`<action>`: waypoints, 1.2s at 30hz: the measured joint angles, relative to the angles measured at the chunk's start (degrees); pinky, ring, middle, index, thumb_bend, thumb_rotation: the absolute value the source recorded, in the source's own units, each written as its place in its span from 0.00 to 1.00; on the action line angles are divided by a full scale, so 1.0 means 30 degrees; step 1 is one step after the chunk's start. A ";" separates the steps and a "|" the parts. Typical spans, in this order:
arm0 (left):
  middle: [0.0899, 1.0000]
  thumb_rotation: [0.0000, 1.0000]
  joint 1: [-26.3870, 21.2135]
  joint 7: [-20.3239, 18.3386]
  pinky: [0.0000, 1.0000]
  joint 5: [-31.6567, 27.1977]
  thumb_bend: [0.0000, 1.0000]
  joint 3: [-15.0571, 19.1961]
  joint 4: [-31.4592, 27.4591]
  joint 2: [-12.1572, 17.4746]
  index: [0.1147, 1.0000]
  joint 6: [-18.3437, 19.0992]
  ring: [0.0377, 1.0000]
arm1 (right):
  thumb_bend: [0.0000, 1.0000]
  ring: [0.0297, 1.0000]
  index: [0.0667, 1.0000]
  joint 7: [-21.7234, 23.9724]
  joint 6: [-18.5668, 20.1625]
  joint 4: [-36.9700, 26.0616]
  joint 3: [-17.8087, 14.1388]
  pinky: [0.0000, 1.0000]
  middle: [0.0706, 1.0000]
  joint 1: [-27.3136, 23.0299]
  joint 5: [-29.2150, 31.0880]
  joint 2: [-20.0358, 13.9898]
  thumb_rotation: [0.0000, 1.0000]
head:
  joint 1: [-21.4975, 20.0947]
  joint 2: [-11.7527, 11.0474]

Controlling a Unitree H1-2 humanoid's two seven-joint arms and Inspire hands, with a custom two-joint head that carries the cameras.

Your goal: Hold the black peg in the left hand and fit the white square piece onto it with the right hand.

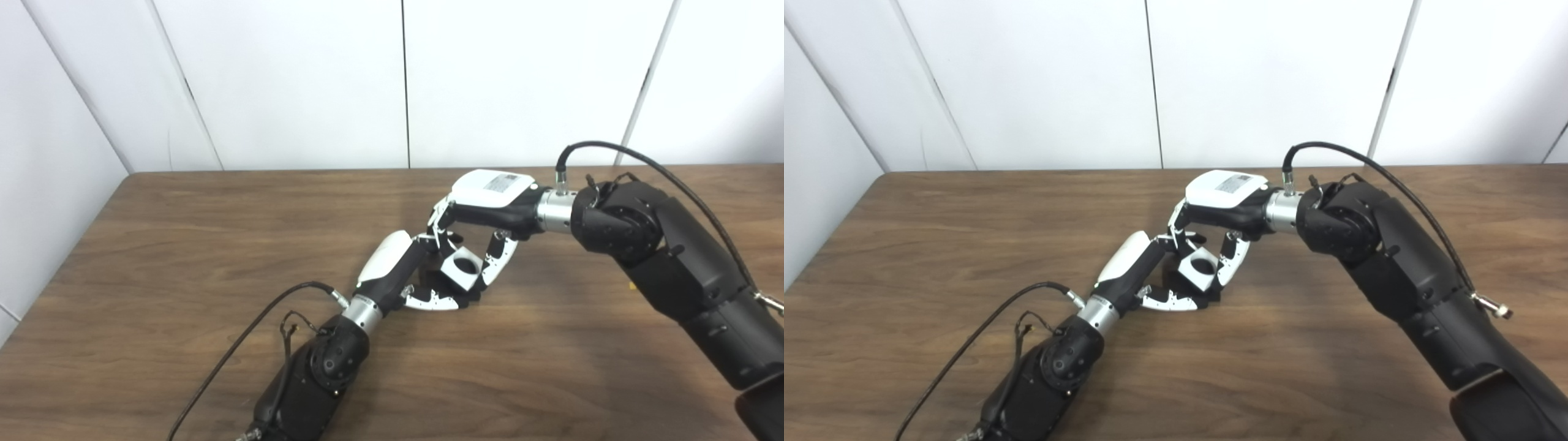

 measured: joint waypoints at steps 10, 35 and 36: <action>0.80 0.07 -0.0011 0.0004 0.75 -0.0007 0.52 0.0027 -0.0011 0.0026 0.42 0.0026 0.83 | 0.93 0.92 0.98 0.0908 0.0893 -0.0623 0.0028 0.87 0.91 -0.0069 -0.0391 -0.0092 0.30 | -0.0117 0.0029; 0.81 0.07 -0.0026 -0.0046 0.74 -0.0135 0.52 -0.0006 -0.0007 0.0067 0.42 0.0018 0.83 | 0.81 0.86 0.85 0.0419 0.2076 -0.0727 -0.1980 0.75 0.85 0.1322 0.0187 -0.0564 0.22 | -0.0703 -0.0234; 0.81 0.07 -0.0022 -0.0048 0.74 -0.0135 0.52 -0.0005 -0.0005 0.0073 0.42 -0.0016 0.83 | 0.80 0.86 0.84 0.0243 0.2321 -0.0713 -0.2393 0.74 0.85 0.1484 0.0318 -0.0646 0.21 | -0.0703 -0.0234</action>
